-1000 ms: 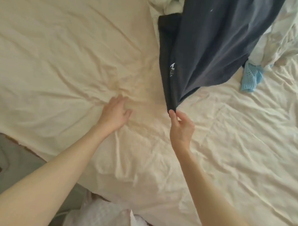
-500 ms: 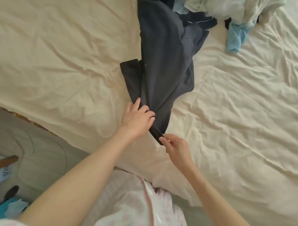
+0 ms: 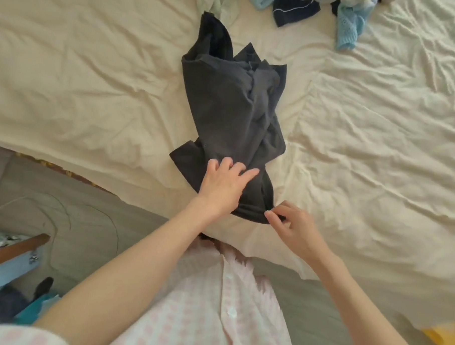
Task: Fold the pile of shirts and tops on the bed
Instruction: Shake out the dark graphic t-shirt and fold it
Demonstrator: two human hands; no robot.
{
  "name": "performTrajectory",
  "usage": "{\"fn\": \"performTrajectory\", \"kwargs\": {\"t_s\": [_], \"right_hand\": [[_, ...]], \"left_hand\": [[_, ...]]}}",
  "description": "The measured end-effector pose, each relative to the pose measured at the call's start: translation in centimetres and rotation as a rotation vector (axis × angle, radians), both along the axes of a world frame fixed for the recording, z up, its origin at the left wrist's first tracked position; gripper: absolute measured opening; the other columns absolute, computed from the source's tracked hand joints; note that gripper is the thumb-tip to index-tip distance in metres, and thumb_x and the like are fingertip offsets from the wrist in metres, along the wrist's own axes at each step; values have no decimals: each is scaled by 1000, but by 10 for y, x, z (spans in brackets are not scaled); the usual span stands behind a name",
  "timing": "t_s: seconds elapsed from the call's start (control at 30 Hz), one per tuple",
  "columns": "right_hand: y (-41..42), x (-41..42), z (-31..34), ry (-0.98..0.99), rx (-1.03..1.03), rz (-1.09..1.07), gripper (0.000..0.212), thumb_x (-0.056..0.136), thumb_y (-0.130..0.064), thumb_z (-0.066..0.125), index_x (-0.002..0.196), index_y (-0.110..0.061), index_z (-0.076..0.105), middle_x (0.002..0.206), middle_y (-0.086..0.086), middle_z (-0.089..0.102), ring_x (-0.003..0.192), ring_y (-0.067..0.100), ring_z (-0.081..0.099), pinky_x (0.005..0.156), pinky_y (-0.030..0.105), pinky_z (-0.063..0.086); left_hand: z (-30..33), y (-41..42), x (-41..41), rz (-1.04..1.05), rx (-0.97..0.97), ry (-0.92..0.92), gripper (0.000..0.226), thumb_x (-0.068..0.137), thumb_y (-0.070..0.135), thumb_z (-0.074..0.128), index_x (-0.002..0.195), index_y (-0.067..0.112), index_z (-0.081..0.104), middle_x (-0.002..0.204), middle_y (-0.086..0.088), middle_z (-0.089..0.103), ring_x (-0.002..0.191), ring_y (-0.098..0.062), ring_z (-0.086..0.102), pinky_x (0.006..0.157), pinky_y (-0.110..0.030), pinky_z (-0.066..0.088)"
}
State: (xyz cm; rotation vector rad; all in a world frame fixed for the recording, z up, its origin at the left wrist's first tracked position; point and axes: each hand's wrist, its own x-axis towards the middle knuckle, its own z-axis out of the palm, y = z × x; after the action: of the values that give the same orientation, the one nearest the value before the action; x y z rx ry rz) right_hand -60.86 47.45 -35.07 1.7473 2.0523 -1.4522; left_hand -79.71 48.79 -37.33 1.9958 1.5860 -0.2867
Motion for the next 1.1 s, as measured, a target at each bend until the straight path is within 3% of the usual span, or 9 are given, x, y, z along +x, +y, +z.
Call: {"fn": "performTrajectory", "kwargs": {"t_s": [0.1, 0.2, 0.27, 0.43, 0.57, 0.7, 0.8, 0.97, 1.1], "right_hand": [[-7, 5, 19, 81, 120, -28, 10, 90, -18, 61, 86, -13, 68, 79, -13, 51, 73, 5, 51, 68, 12, 37], [-5, 12, 46, 143, 259, -43, 12, 85, -22, 62, 83, -12, 68, 78, -14, 50, 70, 7, 52, 67, 10, 38], [2, 15, 70, 170, 349, -31, 21, 83, -31, 57, 79, -12, 67, 75, -13, 49, 68, 7, 51, 66, 13, 40], [41, 3, 143, 220, 549, 64, 23, 81, -28, 51, 75, -9, 64, 74, -7, 51, 66, 8, 49, 64, 19, 41], [85, -15, 220, 258, 748, 161, 24, 83, -23, 49, 77, -6, 65, 78, -3, 53, 67, 14, 51, 63, 27, 44], [121, -33, 298, 279, 981, 250, 14, 85, -9, 58, 85, -4, 71, 87, 5, 62, 77, 8, 53, 75, 14, 42], [138, -45, 347, 328, 1114, 310, 14, 84, -6, 59, 86, -2, 73, 89, 8, 65, 82, 8, 54, 78, 13, 41], [149, -53, 403, 430, 1232, 312, 21, 88, -16, 56, 91, -4, 72, 93, 0, 62, 86, 4, 55, 84, 16, 45], [161, -42, 421, 429, 1258, 282, 17, 87, -13, 56, 91, -5, 71, 91, -3, 59, 83, 6, 55, 83, 15, 44]], "left_hand": [[18, 27, 7, -335, -66, -182, 60, 92, 7, 48, 142, 35, 31, 156, 9, 17, 145, -22, 4, 111, -42, 17], [37, 36, 10, -351, -116, -309, 19, 93, 20, 54, 110, 27, 59, 146, 10, 40, 145, -17, 8, 115, -40, 17], [51, 34, 6, -332, -79, -340, 8, 93, 27, 56, 95, 22, 62, 135, 8, 53, 144, -16, 17, 113, -41, 22], [116, 45, -3, -48, -110, -640, 28, 92, 12, 54, 118, 20, 59, 114, 4, 63, 107, -14, 59, 91, -29, 47], [185, 61, -10, 179, -114, -839, 38, 93, 6, 52, 124, 28, 56, 97, 3, 67, 90, -16, 67, 81, -35, 56], [258, 75, -32, 188, 26, -1002, 55, 88, -4, 49, 113, 44, 53, 98, 5, 66, 86, -25, 66, 80, -40, 55], [307, 84, -39, 122, 111, -999, 46, 89, -1, 55, 120, 34, 54, 111, 17, 53, 83, -6, 57, 76, -20, 50], [353, 94, -43, -8, 277, -896, 38, 88, 4, 61, 124, 12, 55, 128, -5, 41, 110, -3, 46, 87, -7, 39], [365, 93, -66, 38, 355, -912, 18, 86, 12, 65, 93, 29, 65, 111, -8, 60, 107, -13, 54, 95, -27, 41]]}}
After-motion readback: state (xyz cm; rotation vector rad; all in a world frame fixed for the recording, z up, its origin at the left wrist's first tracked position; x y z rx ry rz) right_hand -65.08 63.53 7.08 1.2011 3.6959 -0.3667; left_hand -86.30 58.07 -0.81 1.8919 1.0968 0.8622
